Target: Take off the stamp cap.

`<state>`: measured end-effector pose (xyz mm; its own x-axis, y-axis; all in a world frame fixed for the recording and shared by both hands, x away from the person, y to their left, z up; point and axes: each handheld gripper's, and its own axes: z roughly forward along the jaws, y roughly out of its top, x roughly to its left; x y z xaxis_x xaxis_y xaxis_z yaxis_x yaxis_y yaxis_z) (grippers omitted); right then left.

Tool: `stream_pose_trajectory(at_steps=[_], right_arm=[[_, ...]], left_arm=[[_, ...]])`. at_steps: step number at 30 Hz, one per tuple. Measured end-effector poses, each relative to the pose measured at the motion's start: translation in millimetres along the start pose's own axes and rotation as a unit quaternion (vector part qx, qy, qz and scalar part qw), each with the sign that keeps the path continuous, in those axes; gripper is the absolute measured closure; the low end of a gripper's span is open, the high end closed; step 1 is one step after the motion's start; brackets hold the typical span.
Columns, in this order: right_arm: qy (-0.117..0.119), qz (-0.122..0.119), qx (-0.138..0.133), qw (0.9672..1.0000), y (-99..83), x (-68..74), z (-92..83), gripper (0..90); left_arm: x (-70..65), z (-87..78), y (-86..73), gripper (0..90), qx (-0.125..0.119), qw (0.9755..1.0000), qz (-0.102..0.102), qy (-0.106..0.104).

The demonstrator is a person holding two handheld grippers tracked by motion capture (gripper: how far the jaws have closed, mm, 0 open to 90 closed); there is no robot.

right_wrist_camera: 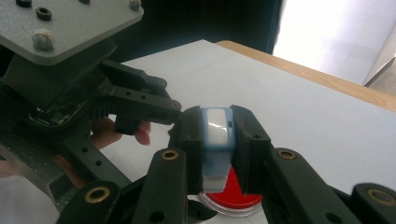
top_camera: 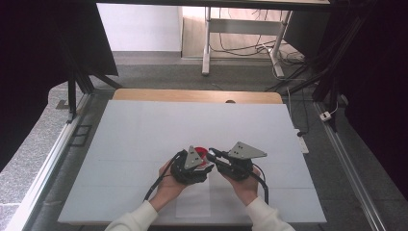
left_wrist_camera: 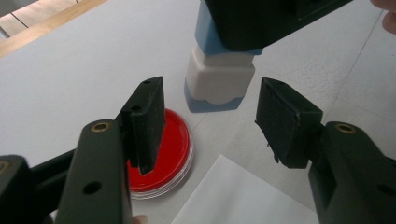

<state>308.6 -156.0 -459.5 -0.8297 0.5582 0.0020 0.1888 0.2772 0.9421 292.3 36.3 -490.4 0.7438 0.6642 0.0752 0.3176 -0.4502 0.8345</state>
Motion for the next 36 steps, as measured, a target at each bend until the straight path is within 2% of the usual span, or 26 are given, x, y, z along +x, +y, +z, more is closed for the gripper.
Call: stream_pose_trajectory(at_steps=[11,30,36], right_arm=[[0.002,0.004,-0.002,1.0,-0.5,0.6,0.1,74.8],[0.0,0.011,-0.005,0.9999,-2.8,-0.3,0.6,74.8],[0.0,0.013,-0.005,0.9999,-3.2,0.1,0.8,74.8]], left_arm=[[-1.7,2.3,-0.2,48.0,0.003,1.0,0.006,-0.001],[-1.1,3.4,-2.5,63.0,0.008,0.9999,0.012,0.007],[-0.9,3.3,-2.8,63.3,0.009,0.9999,0.011,0.007]])
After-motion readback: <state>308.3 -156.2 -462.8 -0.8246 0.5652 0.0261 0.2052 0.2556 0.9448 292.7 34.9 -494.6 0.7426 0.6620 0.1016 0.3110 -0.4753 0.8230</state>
